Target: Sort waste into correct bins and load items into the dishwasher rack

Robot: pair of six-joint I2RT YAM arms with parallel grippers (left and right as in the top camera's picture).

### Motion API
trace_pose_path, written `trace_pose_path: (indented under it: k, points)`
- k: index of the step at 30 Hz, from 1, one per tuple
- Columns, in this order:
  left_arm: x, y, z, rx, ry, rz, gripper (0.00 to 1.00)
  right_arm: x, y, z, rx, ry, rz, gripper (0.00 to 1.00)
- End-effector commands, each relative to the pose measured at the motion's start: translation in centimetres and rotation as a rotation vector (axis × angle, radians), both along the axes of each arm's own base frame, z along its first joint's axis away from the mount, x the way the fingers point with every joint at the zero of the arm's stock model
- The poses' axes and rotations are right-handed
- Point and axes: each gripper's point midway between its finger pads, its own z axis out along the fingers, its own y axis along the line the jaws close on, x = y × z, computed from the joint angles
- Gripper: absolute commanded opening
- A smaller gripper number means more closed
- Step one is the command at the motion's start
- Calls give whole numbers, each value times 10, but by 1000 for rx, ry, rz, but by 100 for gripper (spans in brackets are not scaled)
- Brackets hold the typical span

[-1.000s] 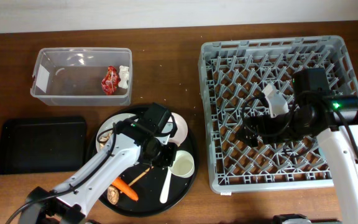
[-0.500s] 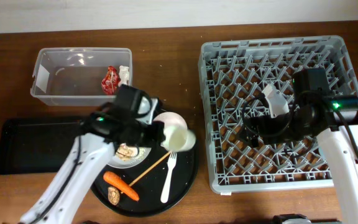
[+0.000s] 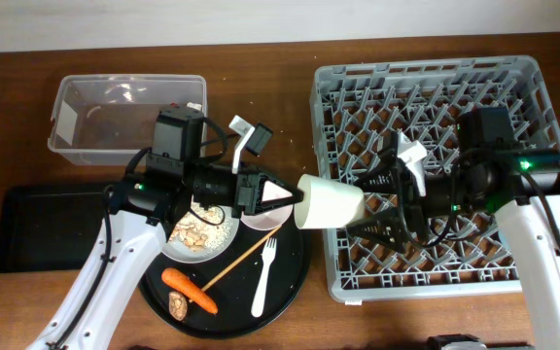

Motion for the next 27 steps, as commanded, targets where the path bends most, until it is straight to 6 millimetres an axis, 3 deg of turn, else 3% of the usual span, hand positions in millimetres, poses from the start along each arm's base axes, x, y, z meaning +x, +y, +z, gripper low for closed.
trace_pose_path:
  k: [1,4,7,12,22,27]
  points:
    - [-5,1,12,-39,-33,-31,0,-8,12,21,110,-87,77,98]
    - [-3,0,10,-35,-28,-29,0,-25,31,20,112,-93,170,100]
    - [-3,0,9,-34,-25,-29,0,-32,40,20,114,-98,212,91]
    - [-3,0,9,-34,-27,-28,0,-29,40,21,115,-115,211,74]
    - [-2,0,8,-29,-27,-23,0,-14,37,25,123,-204,191,74]
    - [1,0,6,-17,-31,-9,0,-9,30,25,120,-193,159,63]
